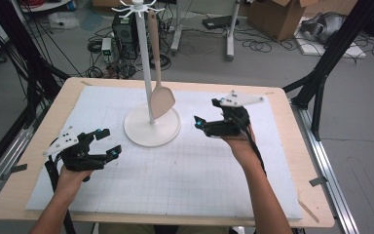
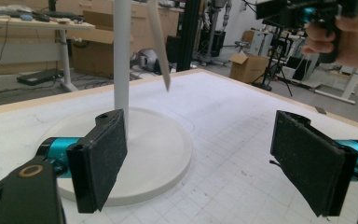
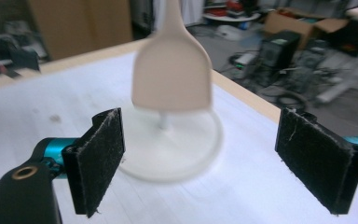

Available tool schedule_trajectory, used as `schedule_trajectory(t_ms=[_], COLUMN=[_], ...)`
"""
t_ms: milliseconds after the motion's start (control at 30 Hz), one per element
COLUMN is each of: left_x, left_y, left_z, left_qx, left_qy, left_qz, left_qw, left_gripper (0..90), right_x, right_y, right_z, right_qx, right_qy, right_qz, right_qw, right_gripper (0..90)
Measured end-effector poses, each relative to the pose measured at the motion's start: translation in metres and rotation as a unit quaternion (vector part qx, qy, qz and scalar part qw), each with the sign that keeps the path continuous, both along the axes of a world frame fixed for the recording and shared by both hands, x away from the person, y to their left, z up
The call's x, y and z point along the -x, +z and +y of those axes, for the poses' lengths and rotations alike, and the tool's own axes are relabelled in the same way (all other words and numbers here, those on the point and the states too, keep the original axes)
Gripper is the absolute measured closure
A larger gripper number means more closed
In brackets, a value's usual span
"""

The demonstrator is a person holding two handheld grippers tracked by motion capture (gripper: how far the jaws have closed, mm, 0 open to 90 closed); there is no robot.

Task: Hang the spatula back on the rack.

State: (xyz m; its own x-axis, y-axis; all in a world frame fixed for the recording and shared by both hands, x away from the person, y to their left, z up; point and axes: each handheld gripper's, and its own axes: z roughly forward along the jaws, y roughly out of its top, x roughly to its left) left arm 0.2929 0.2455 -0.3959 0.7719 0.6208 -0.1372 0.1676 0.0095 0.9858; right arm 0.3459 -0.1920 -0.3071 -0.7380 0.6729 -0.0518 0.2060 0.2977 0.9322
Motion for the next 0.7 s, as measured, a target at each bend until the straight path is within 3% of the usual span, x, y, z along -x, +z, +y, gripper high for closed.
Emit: schedule_trajectory(t_ms=[67,167,433,533,700], left_x=[-0.001,-0.002,-0.004,-0.004,-0.003], left_y=[-0.001,-0.003,-0.01,-0.017,-0.03], left_z=[-0.001,-0.002,-0.005,-0.005,-0.005], left_qx=[0.0,0.002,-0.007,0.003,0.001], left_qy=[0.0,-0.001,0.006,0.017,0.029], left_qz=[-0.002,-0.006,0.002,-0.002,0.0], left_qw=[1.0,1.0,1.0,0.9999,0.9996], left_gripper=[18.5,18.2,18.2,18.6,19.0], right_x=[0.013,0.029,0.059,0.069,0.079], right_y=[-0.01,-0.026,-0.065,-0.081,-0.108], right_z=[-0.014,-0.033,-0.071,-0.078,-0.091], right_qx=[-0.013,-0.013,0.0,0.003,-0.021], right_qy=[-0.002,-0.02,-0.065,-0.083,-0.117], right_qz=[-0.014,-0.03,-0.037,-0.045,-0.039], right_qw=[0.9998,0.9993,0.9972,0.9955,0.9922], right_gripper=[14.6,14.6,14.6,14.6,14.6])
